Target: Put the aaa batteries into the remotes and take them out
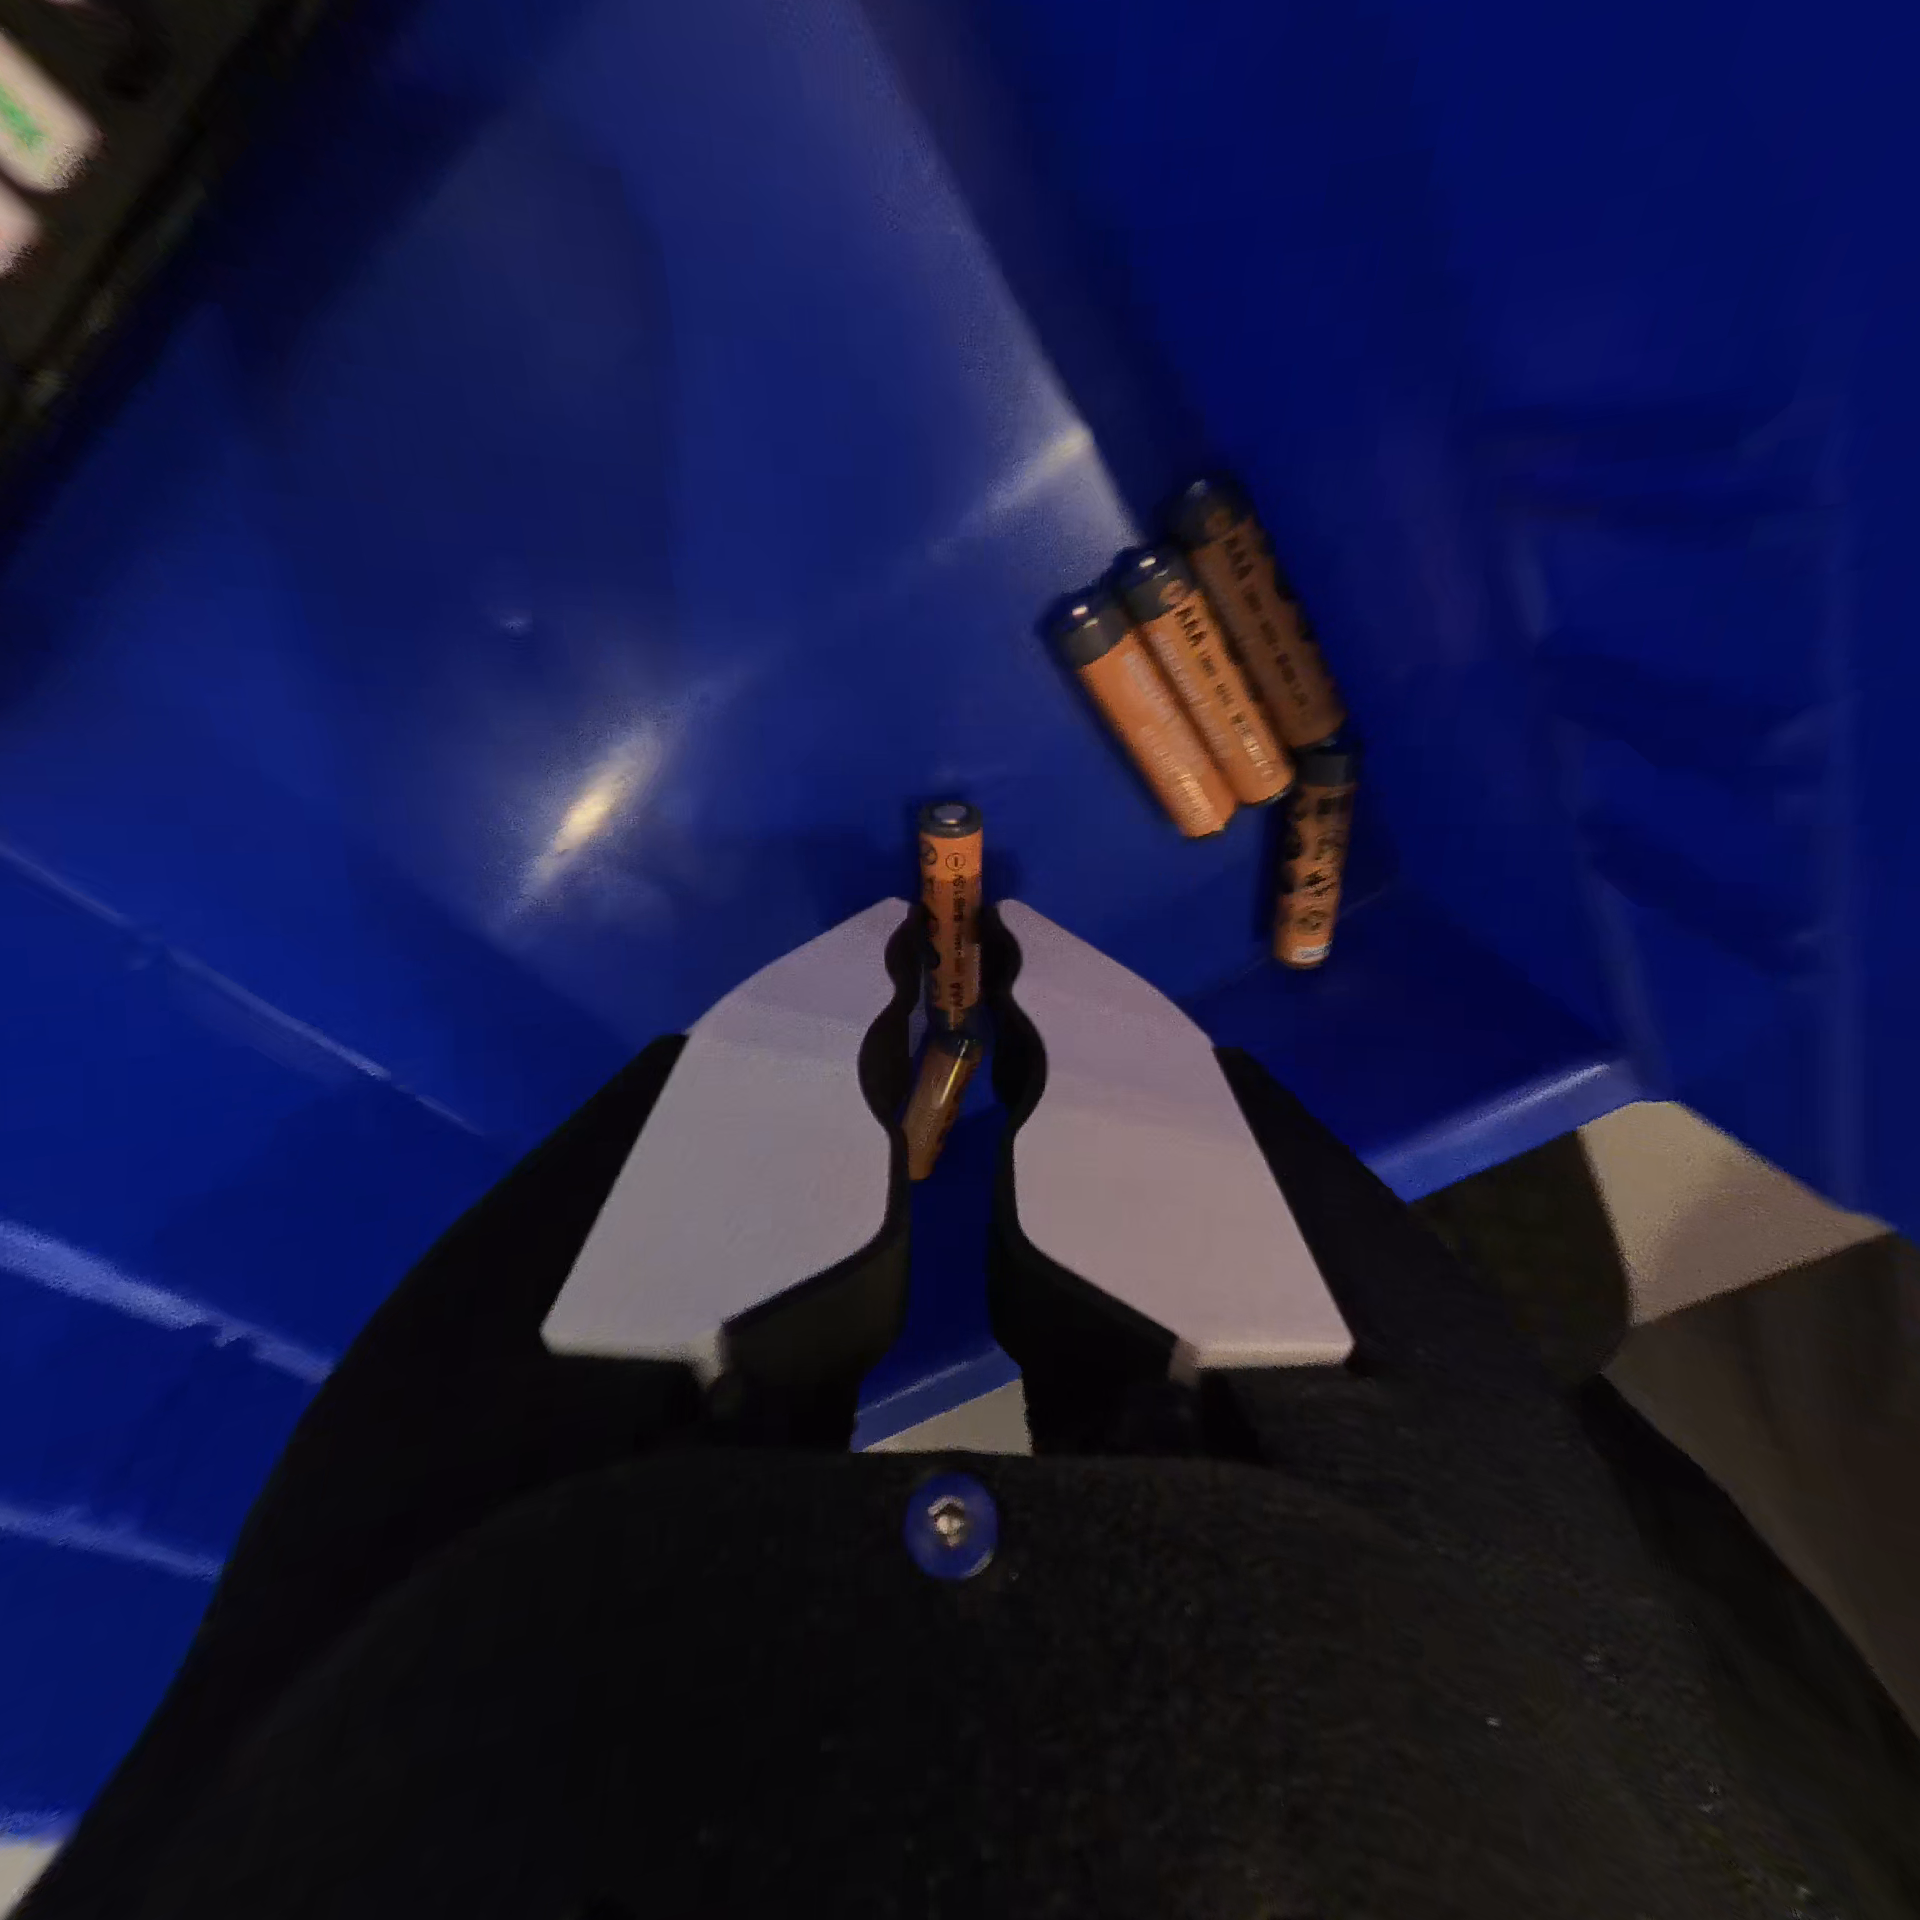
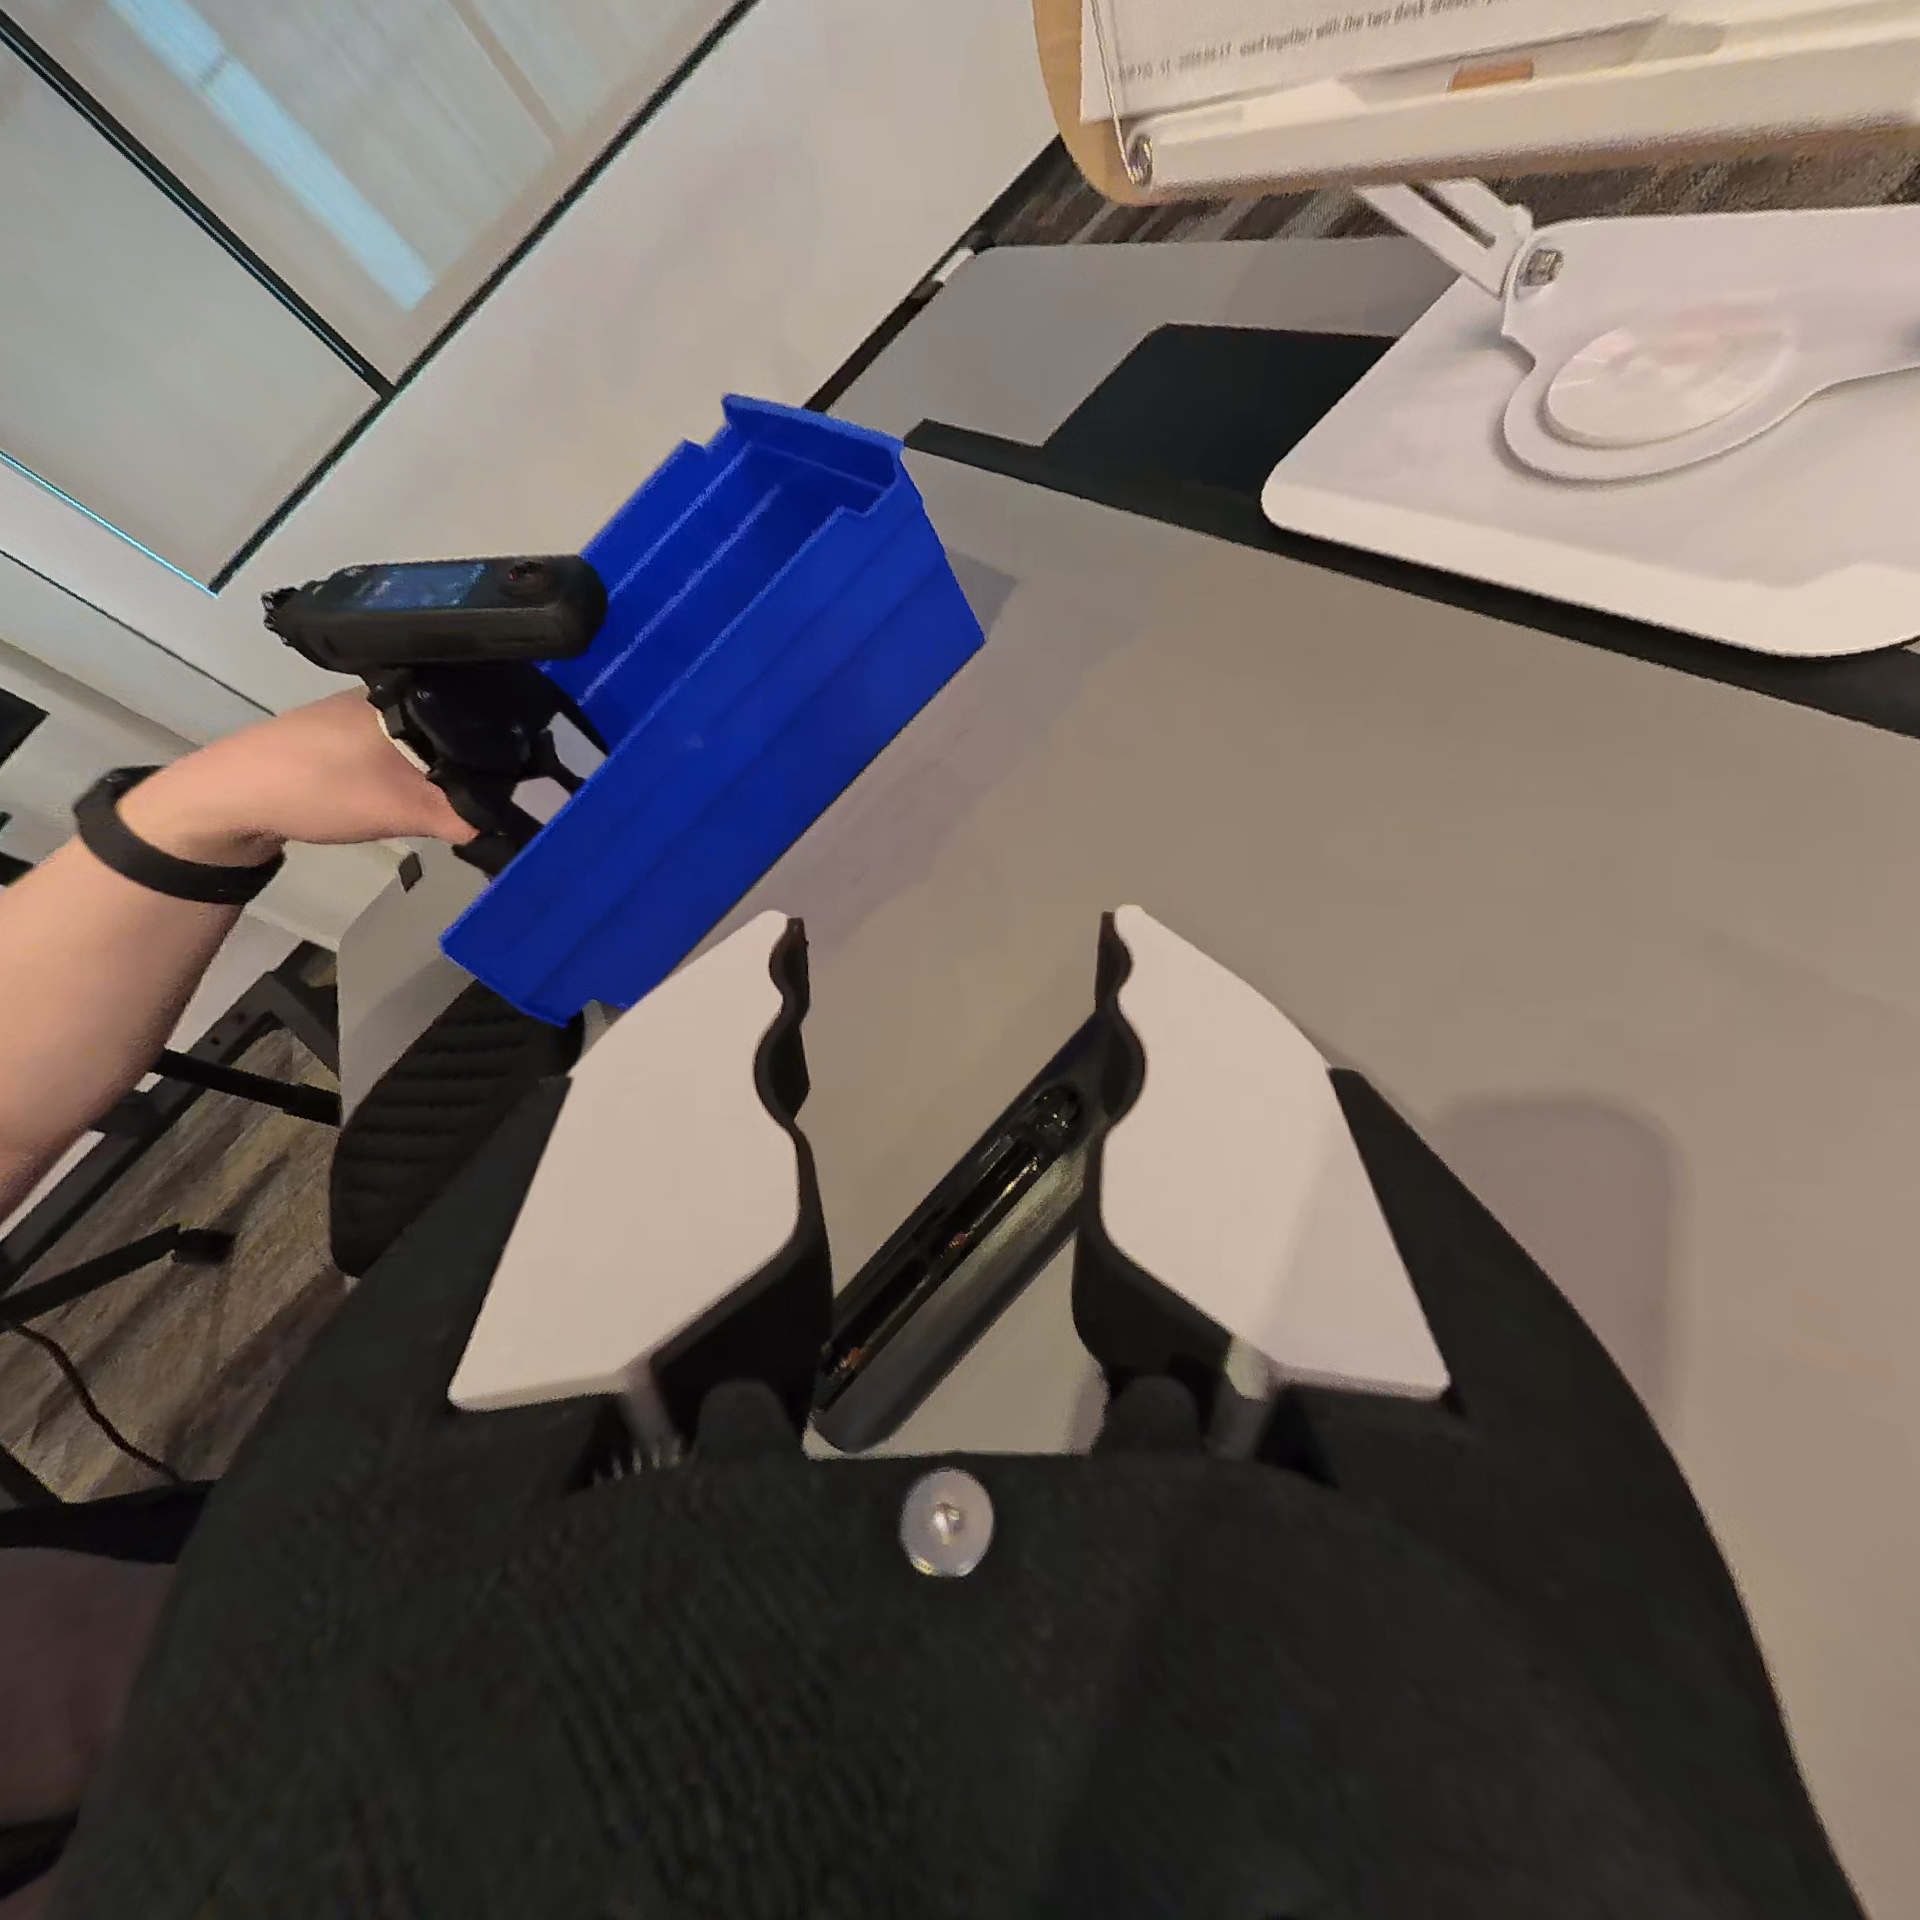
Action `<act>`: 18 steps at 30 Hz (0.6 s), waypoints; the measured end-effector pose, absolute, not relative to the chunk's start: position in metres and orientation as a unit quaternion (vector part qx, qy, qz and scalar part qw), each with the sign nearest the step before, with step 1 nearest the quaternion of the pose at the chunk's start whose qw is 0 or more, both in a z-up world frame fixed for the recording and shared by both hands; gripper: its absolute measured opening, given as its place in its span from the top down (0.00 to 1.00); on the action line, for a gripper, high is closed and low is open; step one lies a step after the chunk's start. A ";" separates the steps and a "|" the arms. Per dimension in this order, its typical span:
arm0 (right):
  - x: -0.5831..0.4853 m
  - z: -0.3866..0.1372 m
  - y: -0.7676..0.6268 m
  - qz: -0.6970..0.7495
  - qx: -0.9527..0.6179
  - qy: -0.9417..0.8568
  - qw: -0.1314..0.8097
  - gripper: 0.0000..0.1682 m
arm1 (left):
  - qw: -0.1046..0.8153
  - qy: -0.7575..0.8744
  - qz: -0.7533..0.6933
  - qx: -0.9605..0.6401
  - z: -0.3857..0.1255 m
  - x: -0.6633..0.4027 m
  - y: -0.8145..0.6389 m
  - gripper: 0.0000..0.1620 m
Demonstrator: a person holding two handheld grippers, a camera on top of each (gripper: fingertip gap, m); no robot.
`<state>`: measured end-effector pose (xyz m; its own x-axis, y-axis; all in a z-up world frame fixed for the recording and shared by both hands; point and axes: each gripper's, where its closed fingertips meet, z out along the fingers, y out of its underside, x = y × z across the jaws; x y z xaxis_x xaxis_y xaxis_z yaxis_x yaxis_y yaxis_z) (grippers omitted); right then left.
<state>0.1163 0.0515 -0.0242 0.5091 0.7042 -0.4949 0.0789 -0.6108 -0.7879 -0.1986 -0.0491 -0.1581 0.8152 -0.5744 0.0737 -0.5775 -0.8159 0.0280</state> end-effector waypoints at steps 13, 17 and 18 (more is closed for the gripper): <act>0.139 0.027 0.037 0.438 -0.750 -0.248 0.429 0.69 | -0.171 -0.401 0.232 0.870 -0.002 -0.062 -0.073 0.94; 0.146 0.030 0.032 0.431 -0.750 -0.258 0.430 0.69 | -0.109 -0.518 0.146 0.836 -0.052 -0.009 -0.095 0.94; 0.148 0.028 0.032 0.428 -0.754 -0.257 0.427 0.69 | -0.085 -0.529 0.133 0.834 -0.071 0.000 -0.097 0.94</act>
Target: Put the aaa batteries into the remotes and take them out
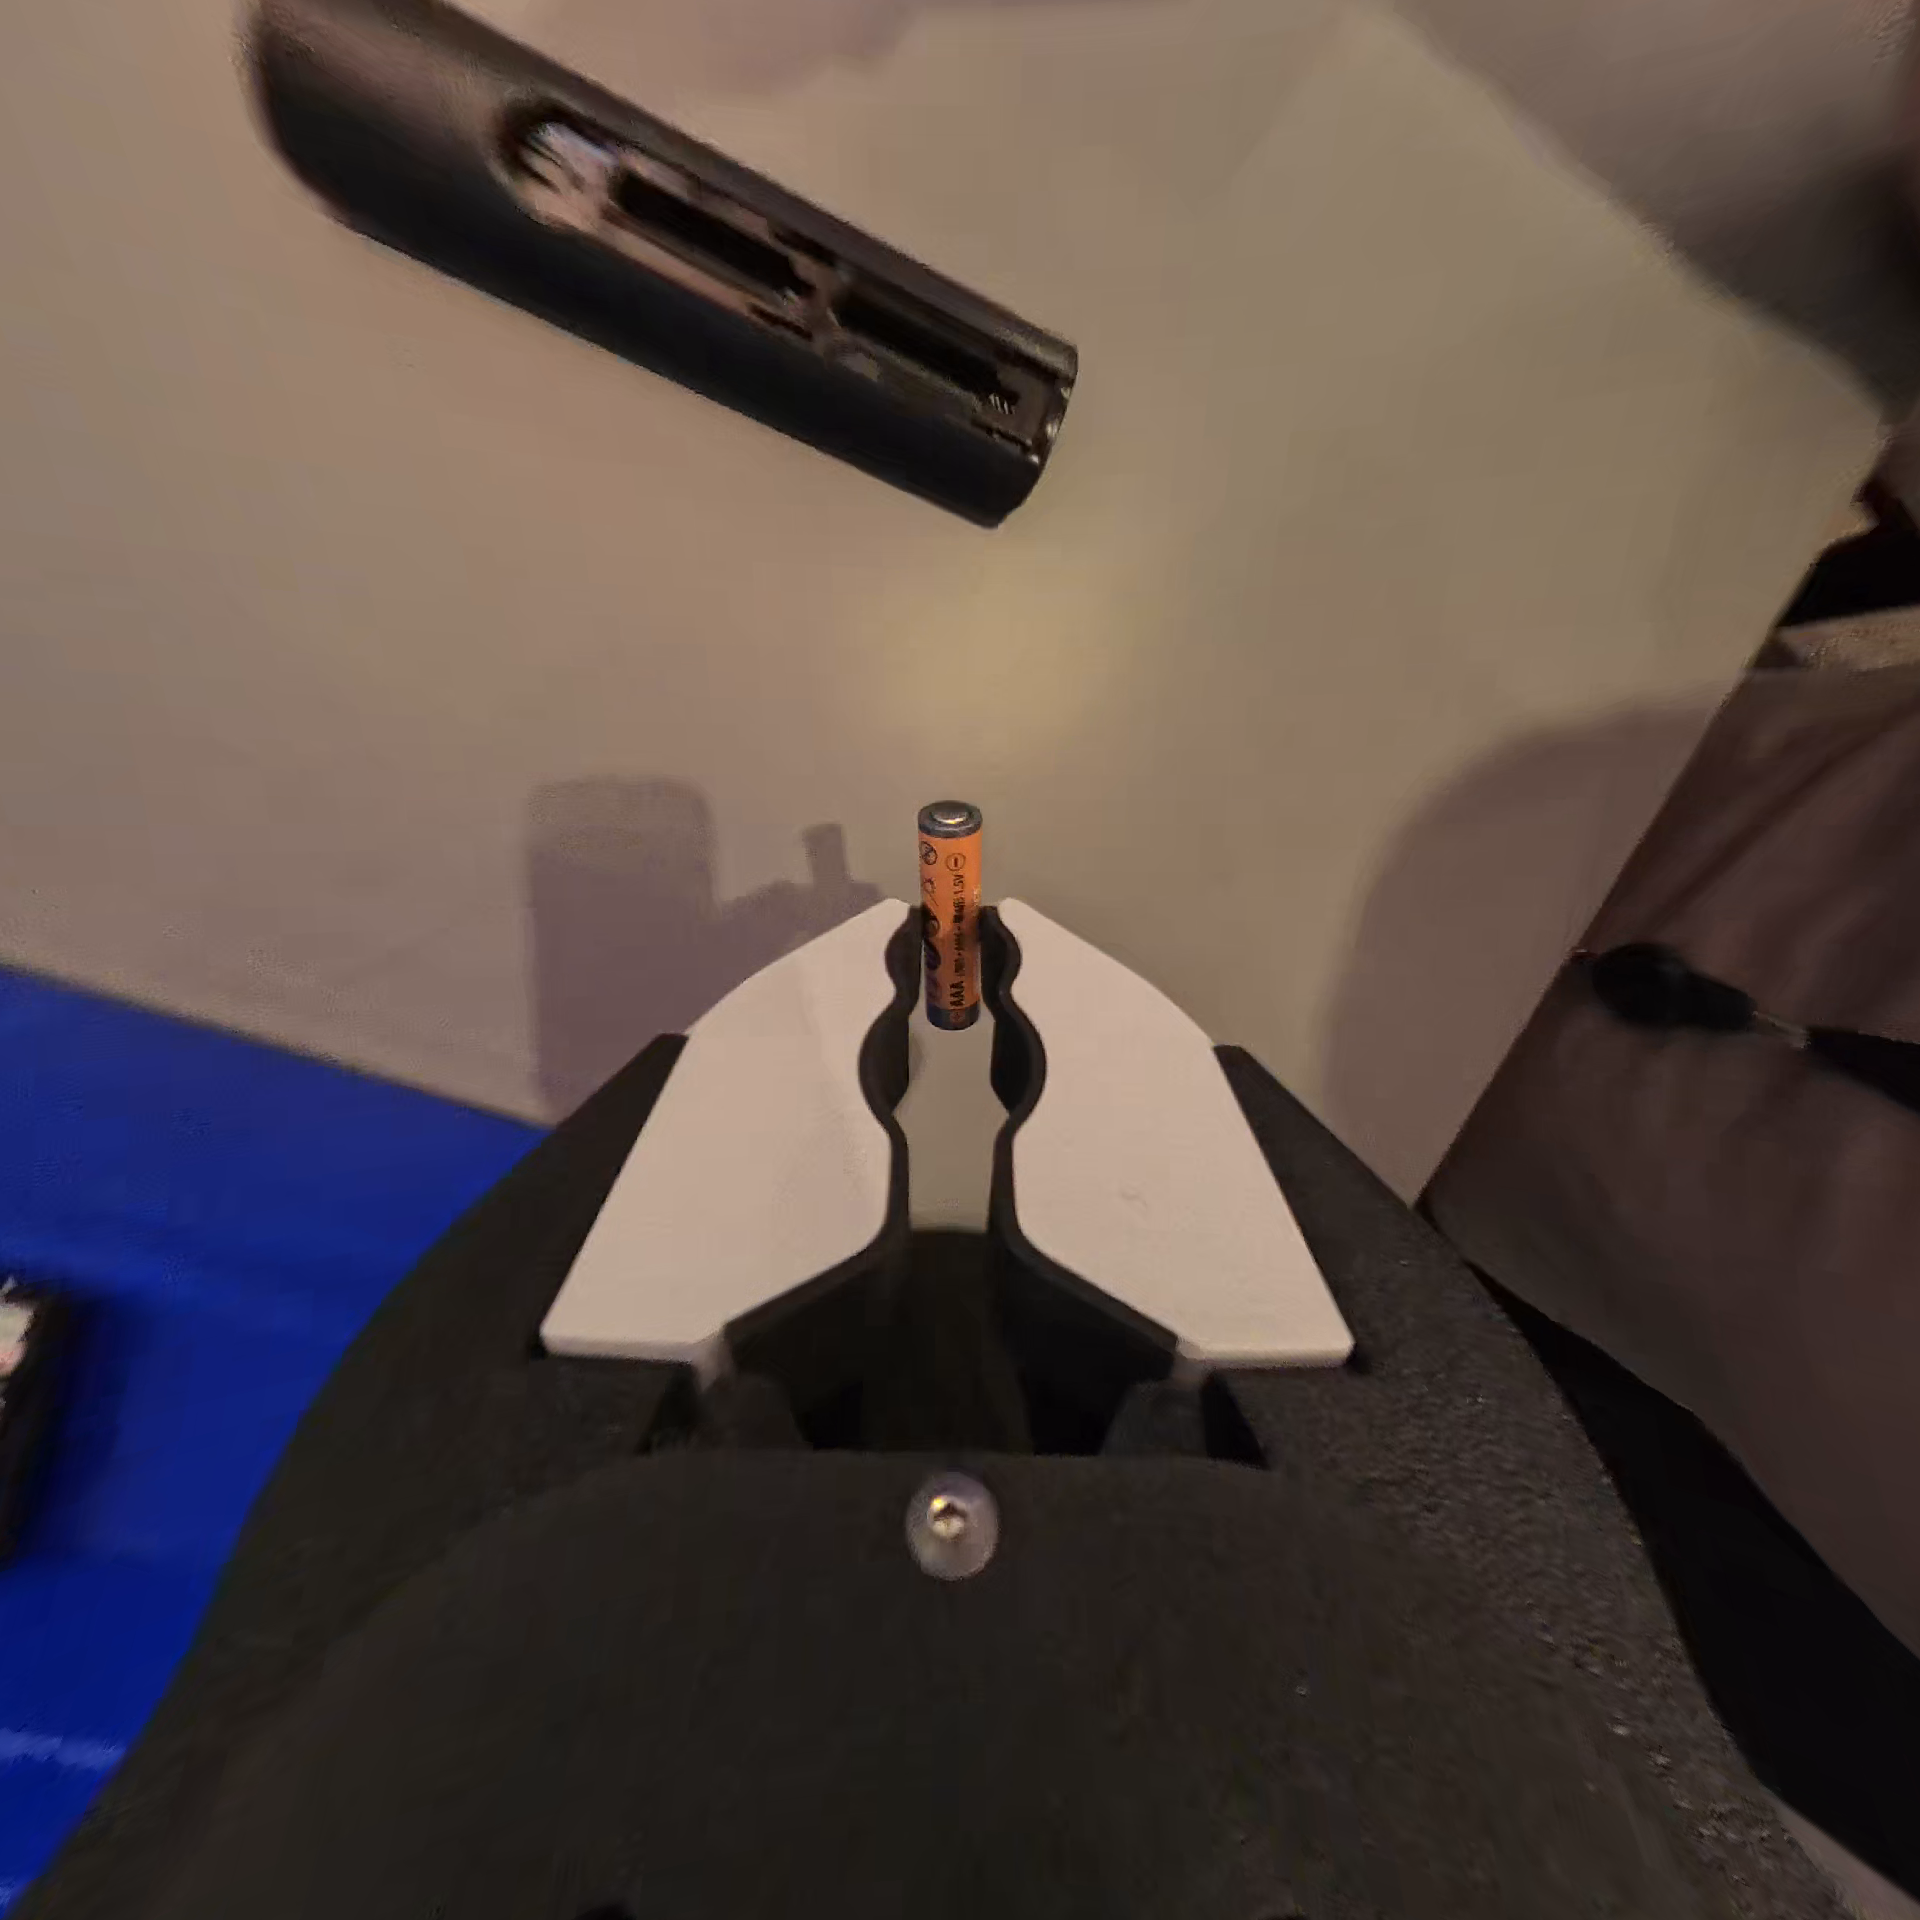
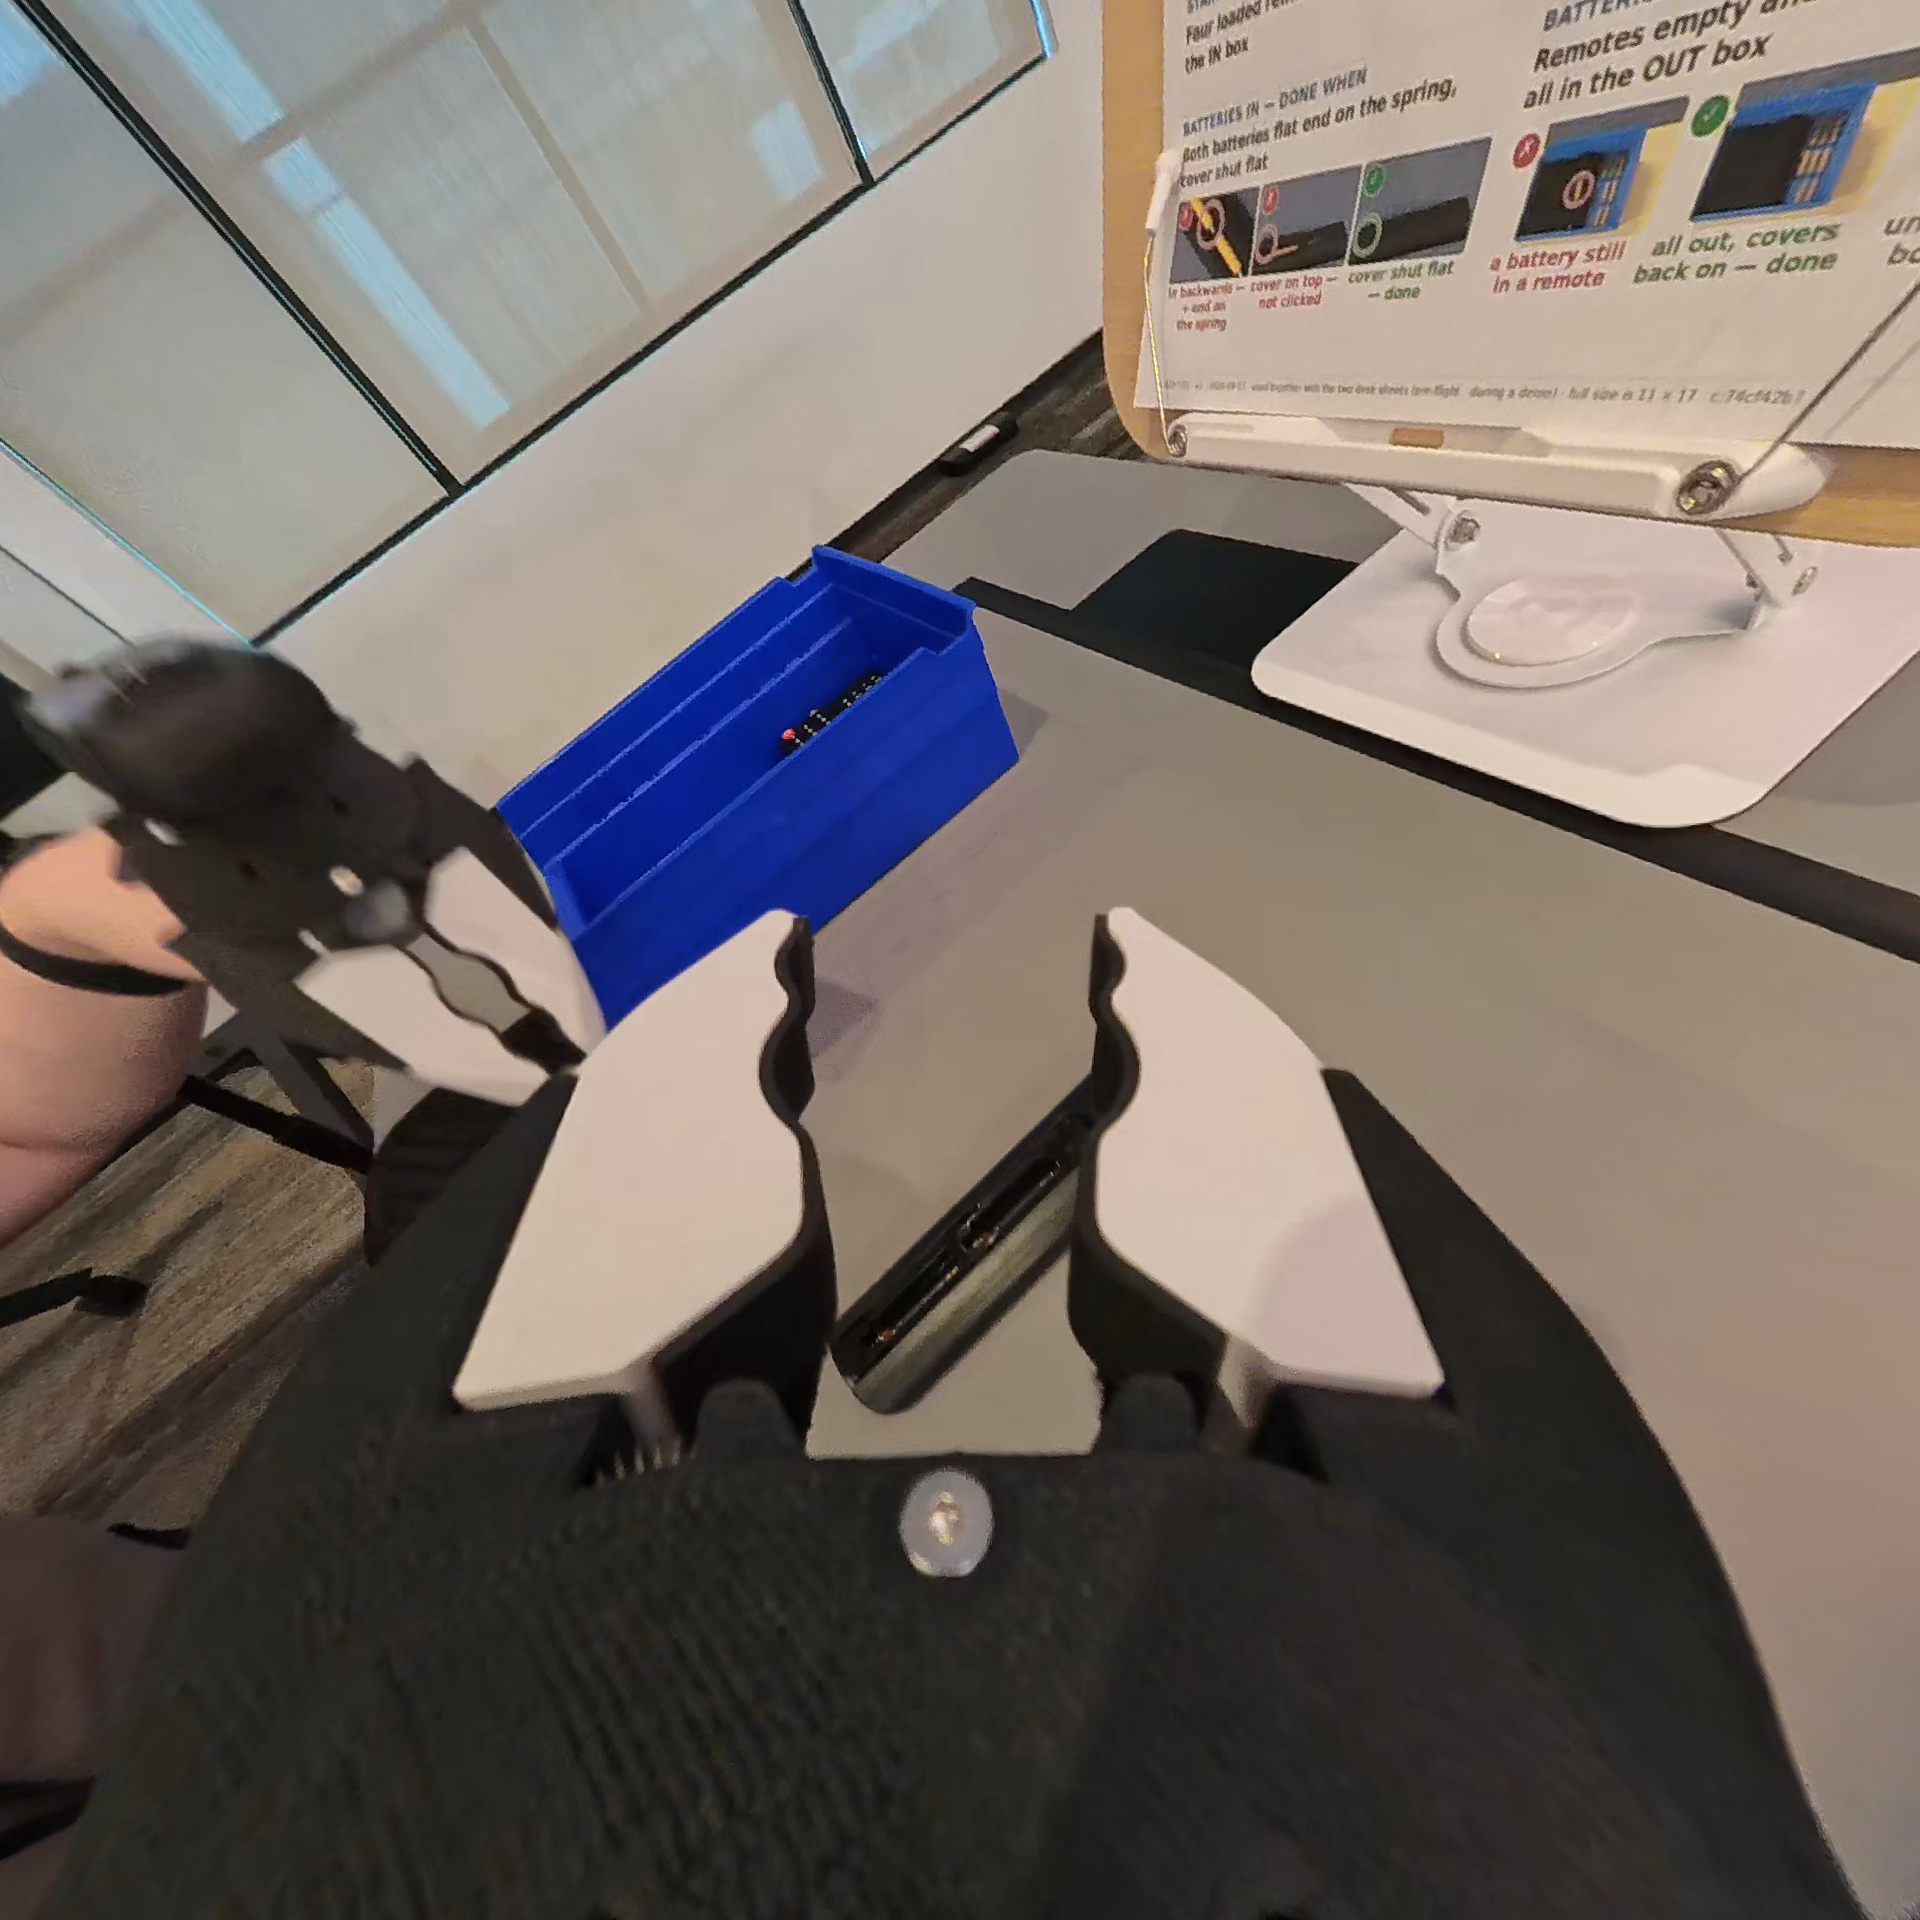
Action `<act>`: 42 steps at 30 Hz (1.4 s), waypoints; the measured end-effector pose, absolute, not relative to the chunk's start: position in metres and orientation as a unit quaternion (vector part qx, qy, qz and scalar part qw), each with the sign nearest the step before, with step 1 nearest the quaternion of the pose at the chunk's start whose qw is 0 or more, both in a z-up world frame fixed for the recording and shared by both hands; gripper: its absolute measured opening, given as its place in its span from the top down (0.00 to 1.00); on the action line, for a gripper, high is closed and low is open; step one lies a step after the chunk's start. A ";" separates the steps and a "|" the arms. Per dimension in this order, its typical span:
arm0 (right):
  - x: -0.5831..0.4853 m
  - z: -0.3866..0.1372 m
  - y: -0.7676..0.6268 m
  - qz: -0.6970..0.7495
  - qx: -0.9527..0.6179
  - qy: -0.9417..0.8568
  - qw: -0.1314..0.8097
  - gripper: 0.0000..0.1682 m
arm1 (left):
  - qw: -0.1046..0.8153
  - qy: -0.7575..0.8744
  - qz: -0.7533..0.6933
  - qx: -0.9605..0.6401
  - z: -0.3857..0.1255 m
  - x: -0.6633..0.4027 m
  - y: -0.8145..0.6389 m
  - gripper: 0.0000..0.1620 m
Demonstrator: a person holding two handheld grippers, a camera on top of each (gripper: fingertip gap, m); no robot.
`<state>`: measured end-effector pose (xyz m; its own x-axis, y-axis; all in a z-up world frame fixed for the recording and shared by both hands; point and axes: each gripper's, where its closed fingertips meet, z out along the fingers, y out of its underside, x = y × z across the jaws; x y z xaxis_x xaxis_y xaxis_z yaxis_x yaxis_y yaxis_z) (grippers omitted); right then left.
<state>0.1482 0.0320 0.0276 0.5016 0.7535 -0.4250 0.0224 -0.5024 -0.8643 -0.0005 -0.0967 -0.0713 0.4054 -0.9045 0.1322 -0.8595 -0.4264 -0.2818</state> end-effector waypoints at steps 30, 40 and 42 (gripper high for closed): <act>0.161 0.026 0.032 0.429 -0.759 -0.254 0.418 0.69 | 0.253 0.365 -0.102 -0.890 -0.023 -0.128 -0.045 0.82; 0.085 0.027 -0.025 0.437 -0.727 -0.380 0.369 0.68 | 0.011 0.509 -0.023 -0.860 -0.129 -0.222 -0.067 0.86; 0.077 0.031 -0.030 0.453 -0.718 -0.382 0.365 0.68 | -0.007 0.521 -0.049 -0.852 -0.134 -0.217 -0.065 0.86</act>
